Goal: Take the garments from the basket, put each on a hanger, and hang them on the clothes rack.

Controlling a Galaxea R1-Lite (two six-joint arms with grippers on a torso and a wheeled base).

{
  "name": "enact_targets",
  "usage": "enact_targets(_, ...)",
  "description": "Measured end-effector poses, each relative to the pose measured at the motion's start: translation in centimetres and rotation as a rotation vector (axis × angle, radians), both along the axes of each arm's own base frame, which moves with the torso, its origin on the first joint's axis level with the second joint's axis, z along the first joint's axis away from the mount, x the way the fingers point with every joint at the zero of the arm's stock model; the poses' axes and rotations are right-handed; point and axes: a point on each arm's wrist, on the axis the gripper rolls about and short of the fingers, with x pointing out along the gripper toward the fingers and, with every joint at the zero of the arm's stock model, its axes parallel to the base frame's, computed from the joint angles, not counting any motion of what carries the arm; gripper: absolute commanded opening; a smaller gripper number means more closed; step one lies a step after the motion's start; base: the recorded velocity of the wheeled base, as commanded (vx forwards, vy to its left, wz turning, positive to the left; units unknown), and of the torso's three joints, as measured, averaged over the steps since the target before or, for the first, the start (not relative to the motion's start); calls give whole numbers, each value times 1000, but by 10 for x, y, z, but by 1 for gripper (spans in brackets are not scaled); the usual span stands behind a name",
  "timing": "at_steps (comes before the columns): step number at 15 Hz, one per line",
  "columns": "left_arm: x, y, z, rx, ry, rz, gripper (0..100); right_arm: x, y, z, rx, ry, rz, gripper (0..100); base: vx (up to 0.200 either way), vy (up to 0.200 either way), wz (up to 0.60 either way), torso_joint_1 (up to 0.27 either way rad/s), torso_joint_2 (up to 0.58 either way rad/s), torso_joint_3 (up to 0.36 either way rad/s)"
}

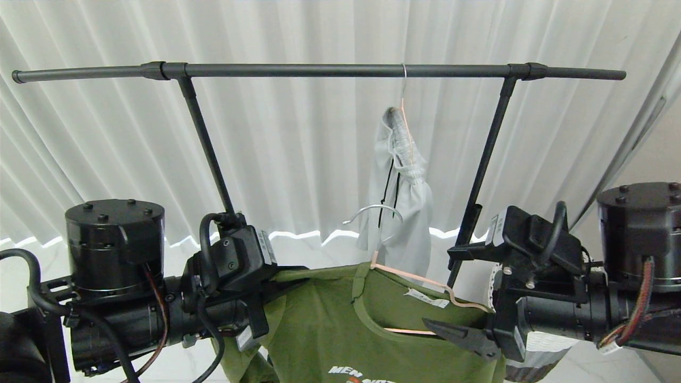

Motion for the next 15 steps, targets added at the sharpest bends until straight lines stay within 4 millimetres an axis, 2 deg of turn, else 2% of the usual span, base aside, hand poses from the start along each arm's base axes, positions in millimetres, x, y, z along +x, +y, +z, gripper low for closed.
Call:
enact_targets(4,-3,-5,2,-11,-15,-30,0,10,14,-12,-35,39,20,100,0,0,0,0,0,0)
enact_targets(9,-4,-7,3,-17,-24,-41,0,15,20,-22,-67,56,41,100,0,0,0,0,0,0)
enact_targets(10,-4,-8,3,-17,-24,-42,0,15,20,-23,-68,58,42,0,0,0,0,0,0,0)
enact_targets(15,-4,-8,3,-17,-24,-43,0,16,21,-24,-73,59,40,0,0,0,0,0,0,0)
